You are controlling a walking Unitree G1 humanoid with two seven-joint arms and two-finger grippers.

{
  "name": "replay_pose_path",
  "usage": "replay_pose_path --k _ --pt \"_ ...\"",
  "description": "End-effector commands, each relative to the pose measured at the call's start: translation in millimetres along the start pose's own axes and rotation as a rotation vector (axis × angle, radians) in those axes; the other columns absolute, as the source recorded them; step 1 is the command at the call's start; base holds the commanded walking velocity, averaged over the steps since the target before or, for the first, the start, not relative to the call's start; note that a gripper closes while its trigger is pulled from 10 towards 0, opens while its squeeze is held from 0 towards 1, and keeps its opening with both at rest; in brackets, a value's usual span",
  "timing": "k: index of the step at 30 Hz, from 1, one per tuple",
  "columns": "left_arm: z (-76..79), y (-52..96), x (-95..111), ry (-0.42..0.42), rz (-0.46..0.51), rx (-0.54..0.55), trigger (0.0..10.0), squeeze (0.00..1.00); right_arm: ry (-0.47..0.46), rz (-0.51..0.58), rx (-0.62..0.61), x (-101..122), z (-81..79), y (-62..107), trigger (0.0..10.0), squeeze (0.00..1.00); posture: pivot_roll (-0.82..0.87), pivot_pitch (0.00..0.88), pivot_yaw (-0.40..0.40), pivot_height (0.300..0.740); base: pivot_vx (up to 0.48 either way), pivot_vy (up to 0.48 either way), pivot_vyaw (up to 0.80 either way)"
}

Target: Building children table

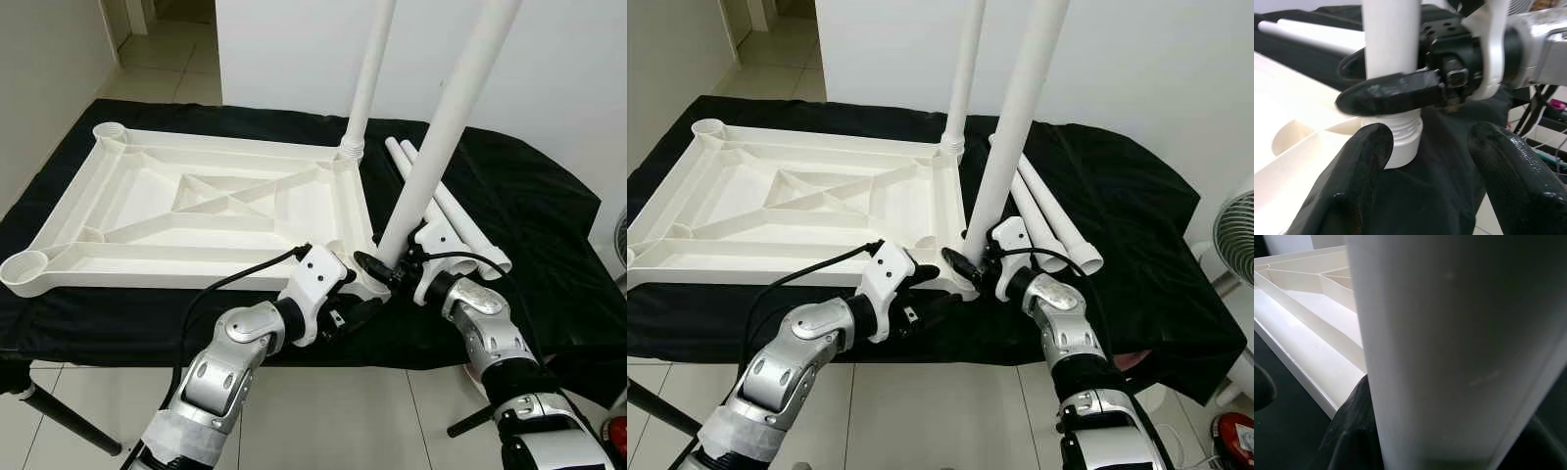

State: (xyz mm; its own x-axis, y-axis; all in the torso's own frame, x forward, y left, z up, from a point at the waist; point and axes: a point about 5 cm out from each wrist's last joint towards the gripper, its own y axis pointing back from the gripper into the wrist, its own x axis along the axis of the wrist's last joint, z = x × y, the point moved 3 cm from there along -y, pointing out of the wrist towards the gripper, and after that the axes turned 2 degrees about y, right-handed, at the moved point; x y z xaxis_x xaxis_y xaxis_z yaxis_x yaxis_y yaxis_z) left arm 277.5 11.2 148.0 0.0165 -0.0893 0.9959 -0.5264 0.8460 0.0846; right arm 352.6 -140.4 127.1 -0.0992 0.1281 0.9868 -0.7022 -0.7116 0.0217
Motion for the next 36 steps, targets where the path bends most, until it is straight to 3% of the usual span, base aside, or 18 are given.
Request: replay_pose_path --k 1,5,6,11,14,15,21,24,29,33,36 --pt "2.5 -0.6 1.8 -0.001 0.0 -0.006 10.0 0.0 -0.015 -0.039 0.04 -9.9 -6.3 0.6 0.0 0.0 -0.04 0.0 -0.073 0.74 0.0 0.0 0.0" --pt "2.5 -1.2 2.1 0.001 0.003 -0.004 10.0 0.0 -0.022 -0.042 0.039 -12.9 -8.2 1.9 0.0 0.0 -0.04 0.0 -0.073 0.74 0.0 0.0 0.0" --pt "2.5 -1.7 2.4 0.003 0.004 -0.003 10.0 0.0 -0.032 -0.041 0.022 -14.5 -8.6 2.7 10.0 0.0 -0.04 0.0 -0.072 0.74 0.0 0.0 0.0" --pt "2.0 -0.9 0.4 -0.003 -0.001 -0.006 10.0 0.0 -0.048 -0.069 -0.154 -20.6 -5.4 0.6 10.0 0.0 -0.04 0.0 -0.079 0.74 0.0 0.0 0.0" --pt "1.5 -0.6 0.2 -0.004 -0.002 -0.004 10.0 0.0 -0.049 -0.079 -0.196 -22.2 -4.8 0.5 10.0 0.0 -0.04 0.0 -0.079 0.74 0.0 0.0 0.0" --pt "0.4 -0.4 0.4 -0.003 -0.003 0.001 10.0 0.0 -0.066 -0.068 -0.263 -21.7 -8.9 -0.3 10.0 0.0 -0.05 0.0 -0.079 0.74 0.0 0.0 0.0" --pt "1.0 -0.9 0.1 -0.003 -0.003 0.001 10.0 0.0 -0.106 -0.057 -0.39 -19.3 -11.6 -1.0 10.0 0.0 -0.04 0.0 -0.08 0.74 0.0 0.0 0.0" --pt "1.8 -1.0 0.1 -0.002 -0.002 -0.001 10.0 0.0 -0.154 -0.061 -0.59 -17.7 -13.5 2.3 10.0 0.0 -0.04 0.0 -0.084 0.74 0.0 0.0 0.0" --pt "2.2 -0.7 -0.2 -0.001 -0.002 0.0 10.0 0.0 -0.169 -0.071 -0.689 -19.4 -17.9 5.1 10.0 0.0 -0.04 0.0 -0.088 0.74 0.0 0.0 0.0" --pt "2.8 -1.1 0.2 0.001 0.001 -0.001 10.0 0.0 -0.21 -0.141 -0.865 -26.9 -24.3 11.8 10.0 0.0 -0.03 0.0 -0.091 0.74 0.0 0.0 0.0" --pt "2.8 -1.1 0.4 0.002 0.001 -0.001 10.0 0.0 -0.215 -0.142 -0.864 -26.5 -26.1 10.7 10.0 0.0 -0.03 0.0 -0.091 0.74 0.0 0.0 0.0"
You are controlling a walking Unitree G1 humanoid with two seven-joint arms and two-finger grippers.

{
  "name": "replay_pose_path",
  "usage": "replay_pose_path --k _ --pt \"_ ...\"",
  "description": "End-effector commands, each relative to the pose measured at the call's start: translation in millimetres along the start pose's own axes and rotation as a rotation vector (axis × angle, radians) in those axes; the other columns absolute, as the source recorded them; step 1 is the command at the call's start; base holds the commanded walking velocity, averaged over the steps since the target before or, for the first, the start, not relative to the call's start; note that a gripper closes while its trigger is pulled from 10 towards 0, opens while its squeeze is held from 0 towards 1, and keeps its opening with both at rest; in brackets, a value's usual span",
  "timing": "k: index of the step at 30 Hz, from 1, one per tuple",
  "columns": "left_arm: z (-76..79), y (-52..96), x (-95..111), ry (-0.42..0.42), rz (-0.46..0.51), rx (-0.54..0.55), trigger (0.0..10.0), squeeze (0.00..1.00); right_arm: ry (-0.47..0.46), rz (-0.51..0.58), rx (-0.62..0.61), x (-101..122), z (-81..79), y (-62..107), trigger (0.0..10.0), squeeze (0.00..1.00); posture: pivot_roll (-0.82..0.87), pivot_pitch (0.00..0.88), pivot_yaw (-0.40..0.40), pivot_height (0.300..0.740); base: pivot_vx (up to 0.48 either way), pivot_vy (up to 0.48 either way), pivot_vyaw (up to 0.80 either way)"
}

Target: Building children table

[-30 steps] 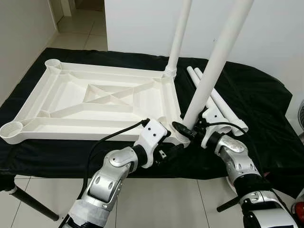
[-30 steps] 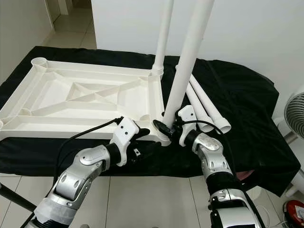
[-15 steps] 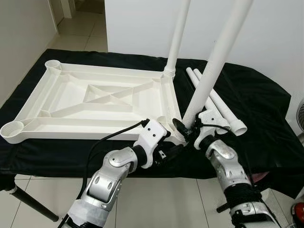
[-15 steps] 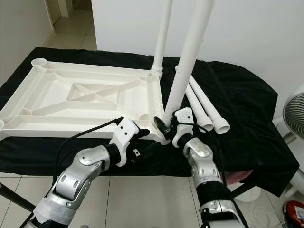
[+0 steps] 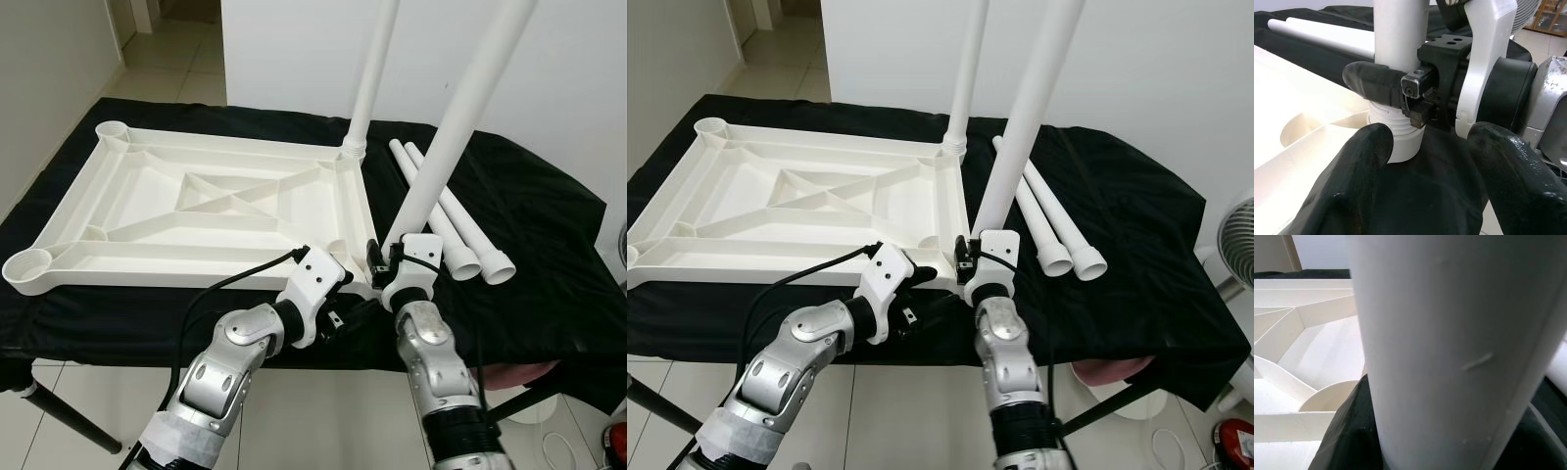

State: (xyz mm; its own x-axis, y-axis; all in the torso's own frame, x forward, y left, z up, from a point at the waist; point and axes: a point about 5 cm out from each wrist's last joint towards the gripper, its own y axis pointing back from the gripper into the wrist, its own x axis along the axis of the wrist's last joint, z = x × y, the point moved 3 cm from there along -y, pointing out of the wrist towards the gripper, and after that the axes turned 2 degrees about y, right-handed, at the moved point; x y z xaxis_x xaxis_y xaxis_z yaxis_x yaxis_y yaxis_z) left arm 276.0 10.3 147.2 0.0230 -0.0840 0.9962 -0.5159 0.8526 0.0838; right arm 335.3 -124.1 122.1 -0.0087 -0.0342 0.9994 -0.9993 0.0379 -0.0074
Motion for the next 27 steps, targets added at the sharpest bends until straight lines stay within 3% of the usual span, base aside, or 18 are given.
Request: replay_pose_path --k 1,6,7,20,21,27 --pt "1.1 -1.0 1.1 -0.006 0.0 0.012 10.0 0.0 0.008 -0.103 -0.028 -23.7 7.5 5.7 10.0 0.0 -0.03 0.0 -0.09 0.74 0.0 0.0 0.0" --pt "0.7 -0.8 1.1 -0.007 0.0 0.012 10.0 0.0 -0.023 -0.047 0.009 -14.0 4.3 4.4 10.0 0.0 -0.03 0.0 -0.09 0.74 0.0 0.0 0.0" --pt "0.2 -0.8 1.3 -0.008 0.0 0.014 10.0 0.0 -0.026 -0.029 0.02 -11.0 4.4 3.9 10.0 1.0 -0.03 0.0 -0.093 0.74 0.0 0.0 0.0" --pt "-0.9 -1.1 3.4 -0.008 0.005 0.019 10.0 0.0 -0.027 0.029 0.117 2.4 9.2 2.6 10.0 1.0 -0.04 0.0 -0.095 0.74 0.0 0.0 0.0" --pt "-1.4 -1.1 3.7 -0.008 0.004 0.019 10.0 0.0 -0.024 0.029 0.18 2.2 7.3 1.8 10.0 0.0 -0.04 0.0 -0.091 0.74 0.0 0.0 0.0" --pt "-1.6 -0.4 3.7 -0.009 0.002 0.018 10.0 0.0 0.007 0.037 0.335 2.9 4.0 0.2 10.0 0.0 -0.04 0.0 -0.086 0.74 0.0 0.0 0.0"
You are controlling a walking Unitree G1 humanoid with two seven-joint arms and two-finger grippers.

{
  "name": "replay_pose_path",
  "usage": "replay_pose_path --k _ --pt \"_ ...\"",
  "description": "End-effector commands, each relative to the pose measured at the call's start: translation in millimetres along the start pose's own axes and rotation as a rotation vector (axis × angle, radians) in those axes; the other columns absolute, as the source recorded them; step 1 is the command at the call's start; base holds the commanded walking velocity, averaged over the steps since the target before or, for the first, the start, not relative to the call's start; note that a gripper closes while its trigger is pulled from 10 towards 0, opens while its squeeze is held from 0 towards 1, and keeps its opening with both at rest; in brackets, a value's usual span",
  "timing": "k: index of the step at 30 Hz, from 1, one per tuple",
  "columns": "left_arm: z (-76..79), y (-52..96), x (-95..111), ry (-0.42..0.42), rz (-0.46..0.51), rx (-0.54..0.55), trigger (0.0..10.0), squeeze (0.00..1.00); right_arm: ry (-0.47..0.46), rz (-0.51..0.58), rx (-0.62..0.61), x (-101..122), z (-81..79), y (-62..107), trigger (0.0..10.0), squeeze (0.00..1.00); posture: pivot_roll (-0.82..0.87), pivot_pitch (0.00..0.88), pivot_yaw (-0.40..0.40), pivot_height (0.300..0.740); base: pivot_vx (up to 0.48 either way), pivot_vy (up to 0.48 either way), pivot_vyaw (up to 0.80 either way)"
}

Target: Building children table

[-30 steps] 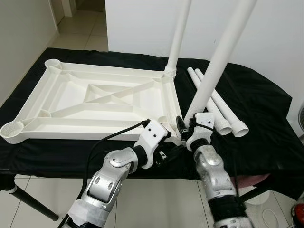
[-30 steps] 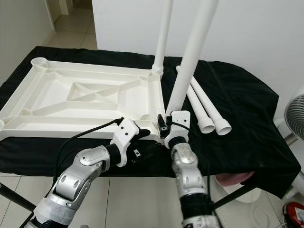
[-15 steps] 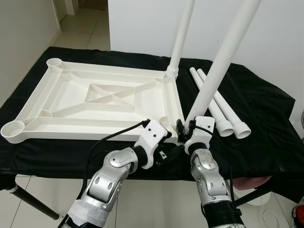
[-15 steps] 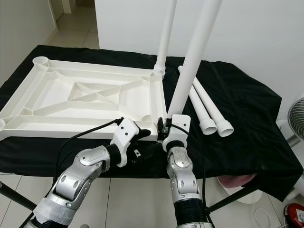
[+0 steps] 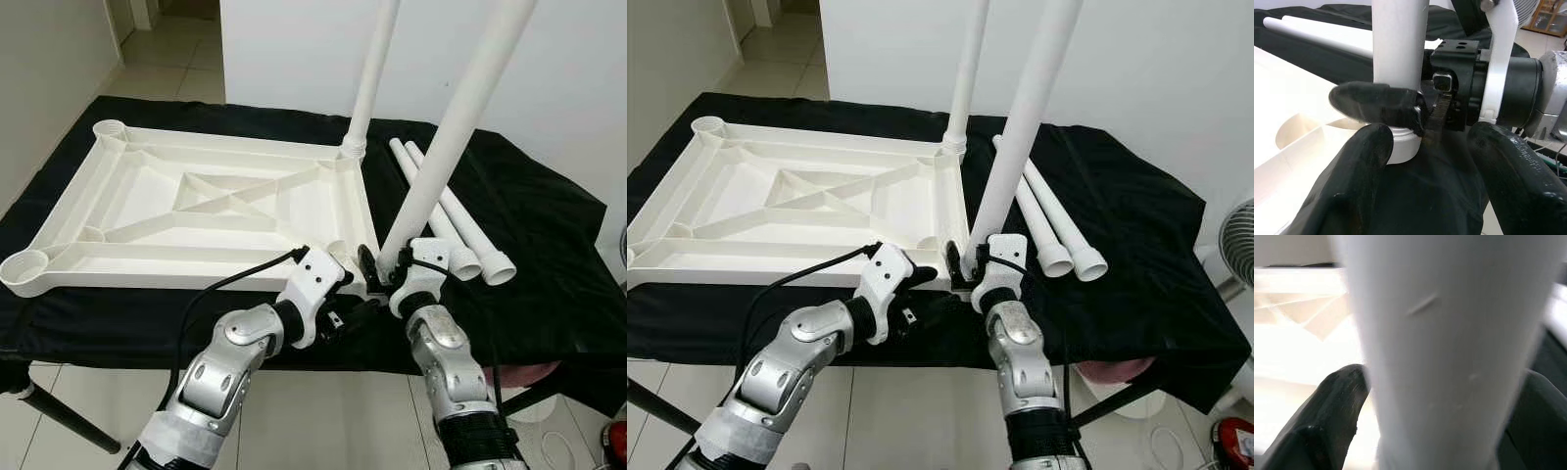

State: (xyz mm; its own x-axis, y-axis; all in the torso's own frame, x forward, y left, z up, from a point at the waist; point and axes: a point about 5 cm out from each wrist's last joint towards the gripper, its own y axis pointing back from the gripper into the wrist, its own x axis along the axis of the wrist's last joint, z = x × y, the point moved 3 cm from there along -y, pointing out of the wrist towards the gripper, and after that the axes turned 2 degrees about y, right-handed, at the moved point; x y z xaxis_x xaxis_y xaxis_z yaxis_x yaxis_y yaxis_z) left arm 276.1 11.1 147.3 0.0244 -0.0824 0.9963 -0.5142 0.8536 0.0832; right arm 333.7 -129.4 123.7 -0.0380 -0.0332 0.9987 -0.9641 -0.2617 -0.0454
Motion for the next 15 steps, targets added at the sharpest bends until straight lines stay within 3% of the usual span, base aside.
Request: replay_pose_path --k 1,9,15 --pt "-1.4 -0.5 3.6 -0.013 -0.001 0.016 10.0 0.0 0.047 0.01 0.127 1.9 0.0 -4.1 10.0 0.0 -0.04 0.0 -0.077 0.74 0.0 0.0 0.0" --pt "-3.1 0.0 4.8 -0.014 -0.003 0.015 10.0 0.0 0.1 0.027 0.341 6.4 -0.6 -8.0 10.0 0.0 -0.05 0.0 -0.069 0.74 0.0 0.0 0.0" --pt "-2.5 0.5 5.2 -0.012 -0.002 0.016 10.0 0.0 0.123 0.016 0.429 7.1 -2.2 -11.3 10.0 0.0 -0.05 0.0 -0.067 0.74 0.0 0.0 0.0"
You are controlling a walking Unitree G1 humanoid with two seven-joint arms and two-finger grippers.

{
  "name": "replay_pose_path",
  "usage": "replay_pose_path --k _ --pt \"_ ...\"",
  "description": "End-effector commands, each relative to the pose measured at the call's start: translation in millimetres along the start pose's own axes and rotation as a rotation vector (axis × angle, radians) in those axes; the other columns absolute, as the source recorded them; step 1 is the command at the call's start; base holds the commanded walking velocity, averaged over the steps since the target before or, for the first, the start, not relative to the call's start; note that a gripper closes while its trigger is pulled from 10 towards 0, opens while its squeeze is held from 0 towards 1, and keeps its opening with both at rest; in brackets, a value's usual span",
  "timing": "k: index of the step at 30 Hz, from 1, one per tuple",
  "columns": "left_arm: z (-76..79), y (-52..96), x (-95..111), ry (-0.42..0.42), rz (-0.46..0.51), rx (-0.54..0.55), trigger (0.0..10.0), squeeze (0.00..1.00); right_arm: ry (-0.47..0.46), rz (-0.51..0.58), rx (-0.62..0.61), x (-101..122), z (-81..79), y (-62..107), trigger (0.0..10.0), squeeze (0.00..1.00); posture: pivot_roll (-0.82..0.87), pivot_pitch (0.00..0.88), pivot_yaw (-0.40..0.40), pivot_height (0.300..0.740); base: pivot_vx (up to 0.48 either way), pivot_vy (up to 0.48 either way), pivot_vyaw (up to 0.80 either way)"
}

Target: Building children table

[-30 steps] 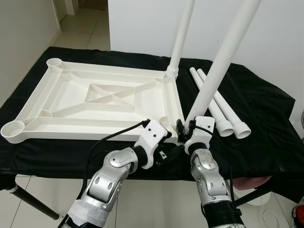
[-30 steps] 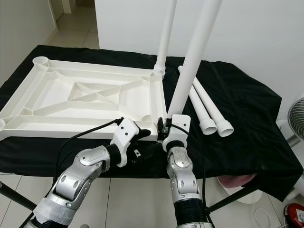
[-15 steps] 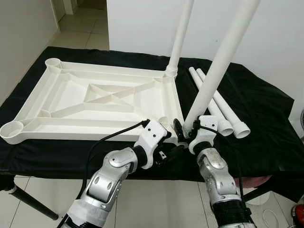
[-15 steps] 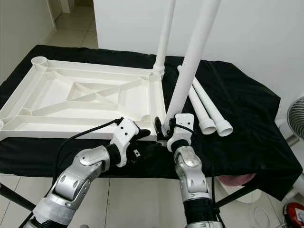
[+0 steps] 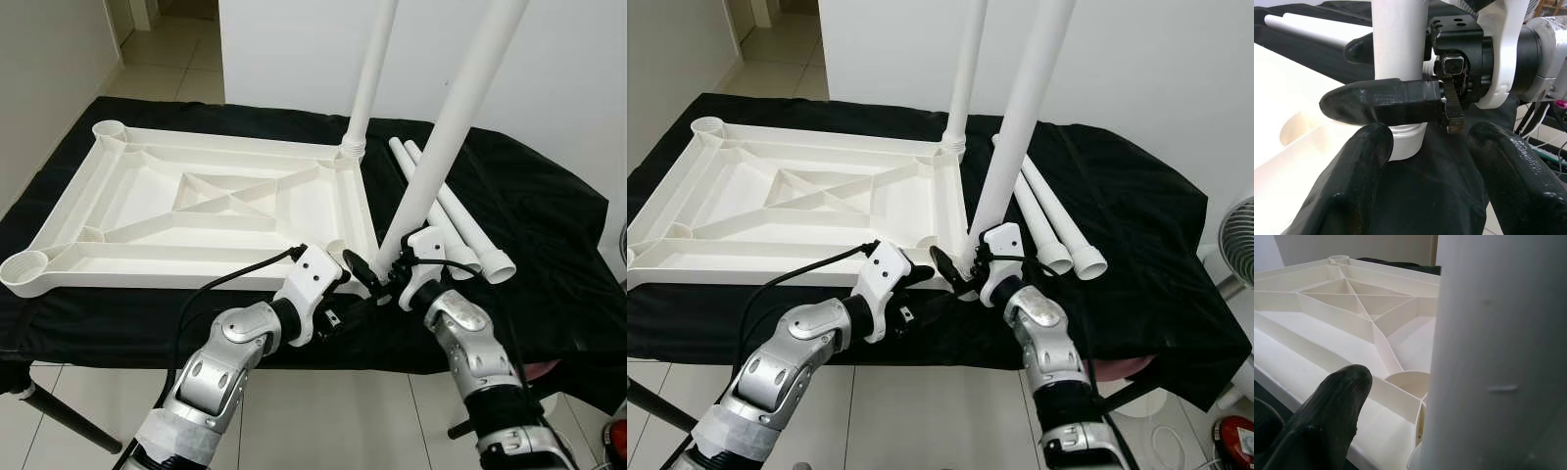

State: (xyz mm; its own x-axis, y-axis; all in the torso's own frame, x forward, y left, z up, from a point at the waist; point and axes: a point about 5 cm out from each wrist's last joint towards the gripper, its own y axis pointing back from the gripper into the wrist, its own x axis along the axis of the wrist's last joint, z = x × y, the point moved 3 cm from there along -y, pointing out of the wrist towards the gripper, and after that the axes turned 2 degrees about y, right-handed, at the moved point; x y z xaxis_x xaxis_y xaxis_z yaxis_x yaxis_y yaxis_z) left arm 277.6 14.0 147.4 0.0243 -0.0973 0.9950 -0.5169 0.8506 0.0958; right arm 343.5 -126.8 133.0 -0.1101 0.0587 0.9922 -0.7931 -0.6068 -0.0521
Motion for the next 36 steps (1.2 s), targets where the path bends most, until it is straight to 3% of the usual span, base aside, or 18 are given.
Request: replay_pose_path --k 1,14,32,33,35,36 --pt "0.3 -1.2 5.2 -0.004 0.011 0.012 10.0 0.0 0.005 -0.007 0.042 -1.5 -1.8 -1.4 10.0 0.0 -0.05 0.0 -0.067 0.74 0.0 0.0 0.0" --pt "2.0 -1.3 6.4 0.0 0.012 0.009 10.0 0.0 0.039 -0.016 0.155 -4.9 -1.4 -11.4 10.0 0.0 -0.04 0.0 -0.068 0.74 0.0 0.0 0.0" --pt "2.7 -1.2 7.0 -0.001 0.011 0.005 10.0 0.0 0.049 -0.007 0.176 -6.3 -0.8 -11.3 10.0 0.0 -0.03 0.0 -0.065 0.74 0.0 0.0 0.0" --pt "2.4 -1.1 7.5 -0.001 0.012 0.005 10.0 0.0 0.05 -0.003 0.181 -6.9 0.6 -9.9 2.9 0.0 -0.03 0.0 -0.068 0.74 0.0 0.0 0.0" --pt "2.4 -1.1 7.5 -0.001 0.012 0.005 10.0 0.0 0.05 -0.003 0.181 -6.9 0.6 -9.9 2.9 0.0 -0.03 0.0 -0.068 0.74 0.0 0.0 0.0" --pt "2.2 -1.2 7.7 -0.002 0.012 0.006 10.0 0.0 0.045 -0.004 0.184 -7.7 0.9 -8.6 0.0 0.0 -0.04 0.0 -0.07 0.74 0.0 0.0 0.0"
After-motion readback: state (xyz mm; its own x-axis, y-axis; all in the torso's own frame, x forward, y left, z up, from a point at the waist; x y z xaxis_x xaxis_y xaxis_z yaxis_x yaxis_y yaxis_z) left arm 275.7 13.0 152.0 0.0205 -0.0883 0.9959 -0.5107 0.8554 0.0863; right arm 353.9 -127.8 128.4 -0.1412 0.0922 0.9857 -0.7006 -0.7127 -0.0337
